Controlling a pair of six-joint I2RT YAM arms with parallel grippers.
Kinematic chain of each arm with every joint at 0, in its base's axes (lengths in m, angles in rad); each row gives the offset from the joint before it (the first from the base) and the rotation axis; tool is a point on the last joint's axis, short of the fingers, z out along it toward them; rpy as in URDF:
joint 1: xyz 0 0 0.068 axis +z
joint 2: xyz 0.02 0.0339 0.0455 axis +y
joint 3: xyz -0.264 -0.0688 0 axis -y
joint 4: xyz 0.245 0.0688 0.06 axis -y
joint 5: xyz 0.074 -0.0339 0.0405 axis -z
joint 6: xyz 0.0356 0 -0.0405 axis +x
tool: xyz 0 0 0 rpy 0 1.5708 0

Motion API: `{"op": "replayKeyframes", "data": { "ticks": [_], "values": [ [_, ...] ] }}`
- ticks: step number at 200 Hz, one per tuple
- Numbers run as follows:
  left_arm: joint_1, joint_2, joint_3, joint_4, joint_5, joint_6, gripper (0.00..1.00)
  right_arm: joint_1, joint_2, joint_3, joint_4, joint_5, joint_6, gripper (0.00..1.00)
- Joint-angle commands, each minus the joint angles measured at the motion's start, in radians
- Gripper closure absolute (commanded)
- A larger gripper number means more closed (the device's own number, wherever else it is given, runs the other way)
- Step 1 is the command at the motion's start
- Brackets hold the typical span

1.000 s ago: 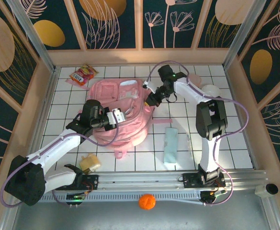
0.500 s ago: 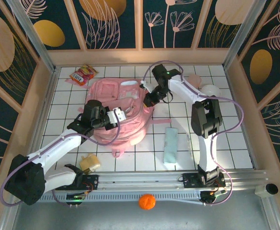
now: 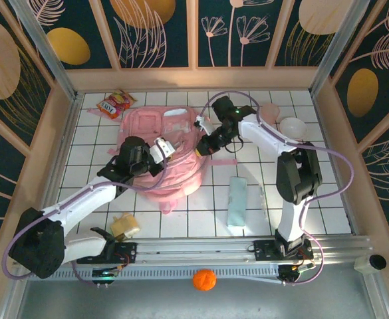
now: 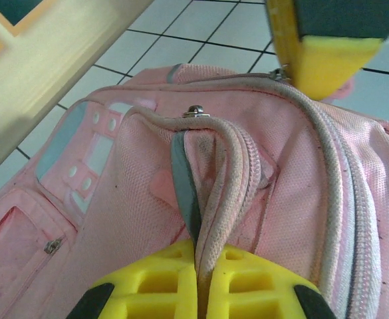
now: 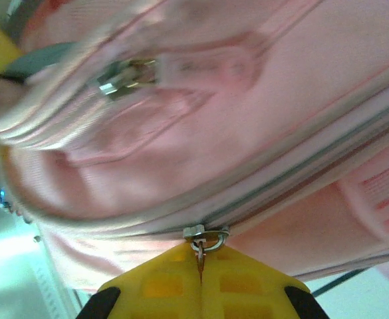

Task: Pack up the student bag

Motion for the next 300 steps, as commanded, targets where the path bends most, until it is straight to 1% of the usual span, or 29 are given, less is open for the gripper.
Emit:
{"op": "replayKeyframes", "data": {
  "ticks": [1,33,52,80,109,128,145,182,222,243,261,268,300],
  "values": [
    [0.005,0.020,0.045,0.072,-0.195,-0.048,1.00,0.019,-0.072,-0.024,-0.017,-0.065,0.040,1.00],
    [-0.008,0.059,0.083,0.088,-0.227,-0.101,1.00,0.064,-0.080,-0.029,-0.032,-0.072,0.057,1.00],
    [-0.025,0.084,0.106,0.101,-0.249,-0.139,1.00,0.081,-0.085,-0.031,-0.014,-0.077,0.114,1.00],
    [-0.031,0.125,0.132,0.132,-0.317,-0.210,1.00,0.092,-0.094,-0.038,-0.004,-0.089,0.202,1.00],
    [-0.040,0.164,0.179,0.136,-0.287,-0.329,1.00,0.095,-0.111,-0.067,0.058,-0.105,0.340,1.00],
    [-0.052,0.168,0.190,0.160,-0.250,-0.444,1.00,0.095,-0.132,-0.098,0.125,-0.094,0.435,1.00],
    [-0.060,0.166,0.190,0.179,-0.242,-0.548,1.00,0.095,-0.155,-0.131,0.192,-0.087,0.516,1.00],
    [-0.067,0.180,0.187,0.216,-0.257,-0.703,1.00,0.097,-0.209,-0.192,0.306,-0.009,0.658,1.00],
    [-0.070,0.209,0.229,0.300,-0.277,-0.881,1.00,0.116,-0.247,-0.202,0.333,0.108,0.736,1.00],
    [-0.075,0.234,0.271,0.312,-0.300,-0.972,1.00,0.139,-0.264,-0.208,0.345,0.158,0.762,1.00],
    [-0.084,0.257,0.284,0.320,-0.306,-1.004,1.00,0.158,-0.269,-0.210,0.348,0.187,0.783,1.00],
    [-0.087,0.263,0.319,0.327,-0.309,-1.010,1.00,0.164,-0.269,-0.211,0.350,0.198,0.791,1.00],
    [-0.096,0.271,0.332,0.347,-0.333,-1.050,1.00,0.187,-0.281,-0.221,0.386,0.223,0.843,1.00]
  ]
}}
